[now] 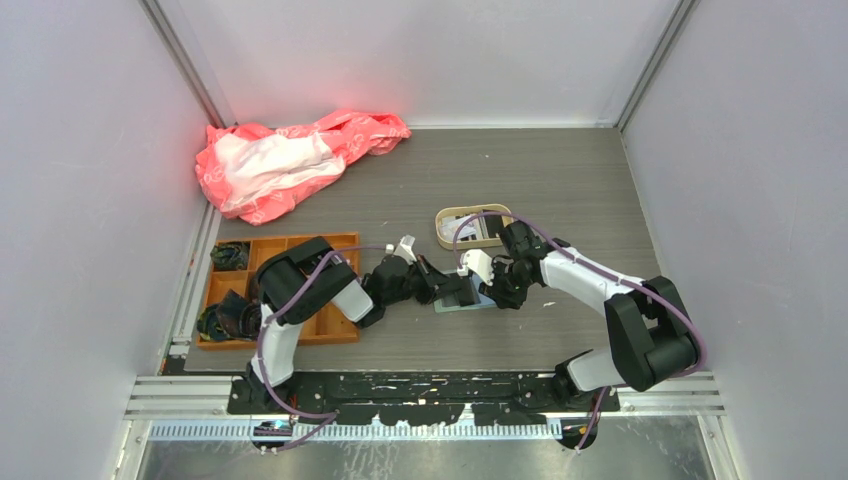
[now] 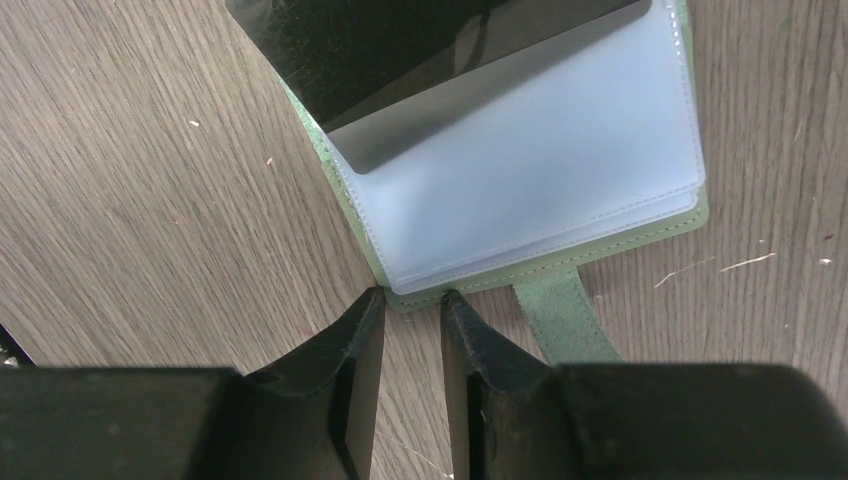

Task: Put the credit cards into the card holder
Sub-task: Insert the credit card into the card holder.

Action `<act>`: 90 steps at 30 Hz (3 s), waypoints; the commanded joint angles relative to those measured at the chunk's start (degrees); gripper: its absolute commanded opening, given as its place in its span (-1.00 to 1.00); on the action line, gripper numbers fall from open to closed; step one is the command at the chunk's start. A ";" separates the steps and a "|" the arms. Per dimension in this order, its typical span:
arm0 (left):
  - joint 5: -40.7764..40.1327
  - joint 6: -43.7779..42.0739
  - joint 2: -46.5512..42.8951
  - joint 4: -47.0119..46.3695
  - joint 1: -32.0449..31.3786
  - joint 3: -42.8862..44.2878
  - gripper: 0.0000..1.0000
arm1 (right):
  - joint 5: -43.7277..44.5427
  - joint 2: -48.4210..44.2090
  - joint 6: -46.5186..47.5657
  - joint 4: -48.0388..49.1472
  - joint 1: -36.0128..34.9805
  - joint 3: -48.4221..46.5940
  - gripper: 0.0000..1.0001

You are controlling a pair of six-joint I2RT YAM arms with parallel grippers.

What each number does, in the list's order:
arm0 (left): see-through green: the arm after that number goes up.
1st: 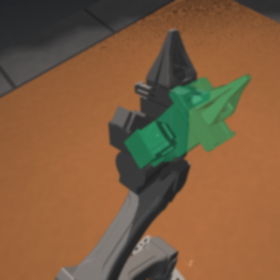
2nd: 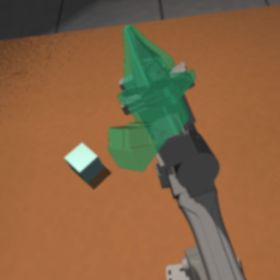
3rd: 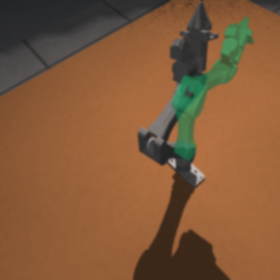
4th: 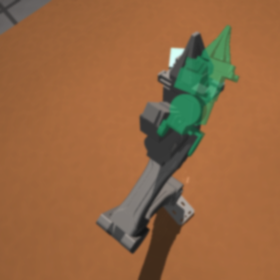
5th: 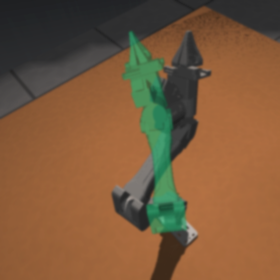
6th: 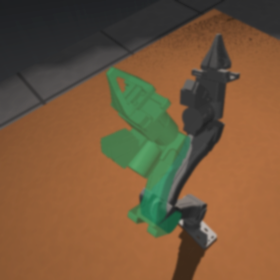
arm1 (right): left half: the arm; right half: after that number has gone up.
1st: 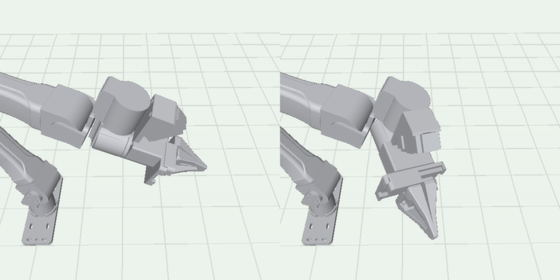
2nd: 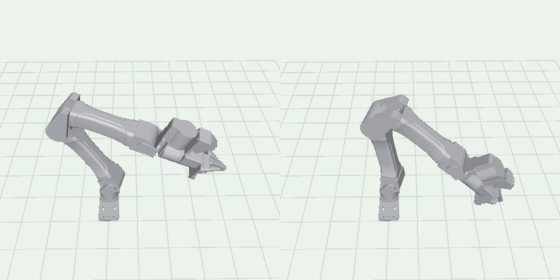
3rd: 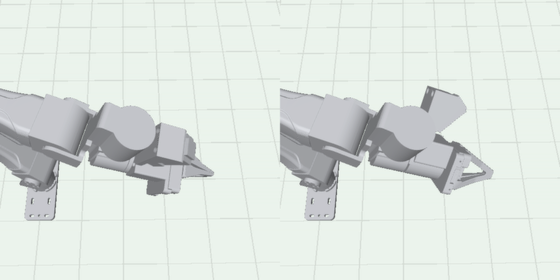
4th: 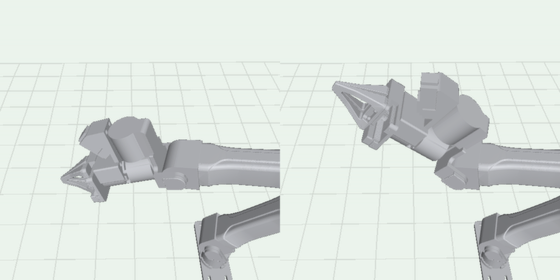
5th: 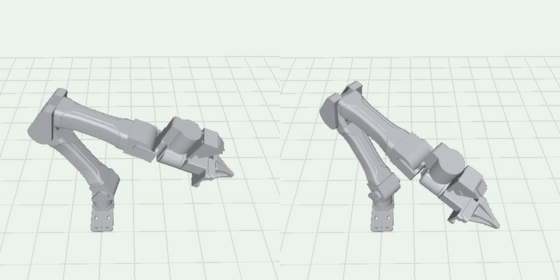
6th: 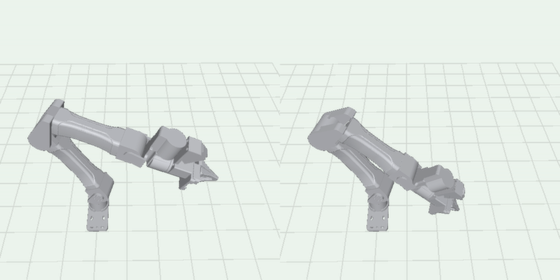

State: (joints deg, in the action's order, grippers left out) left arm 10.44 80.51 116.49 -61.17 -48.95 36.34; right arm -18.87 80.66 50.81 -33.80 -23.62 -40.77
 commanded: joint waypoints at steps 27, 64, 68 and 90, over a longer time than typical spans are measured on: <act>7.18 1.41 6.27 0.21 1.26 6.20 -0.81 | -6.20 -6.39 -1.20 -10.03 0.61 -7.84 0.08; 10.17 2.00 7.52 -0.09 1.56 7.78 -0.61 | 10.53 2.93 -6.81 17.70 -18.17 -1.32 -0.98; 10.20 2.11 7.63 -0.27 1.58 7.78 -0.56 | 12.01 1.56 -6.33 16.21 -17.00 -0.76 -0.98; 7.03 -9.45 -5.61 15.44 2.10 8.50 -0.43 | -10.91 -3.87 -20.75 3.93 2.11 -7.65 -0.80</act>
State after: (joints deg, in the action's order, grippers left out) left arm 19.49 78.24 117.71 -54.00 -47.13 44.12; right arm -21.80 78.87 36.05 -27.33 -24.93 -44.97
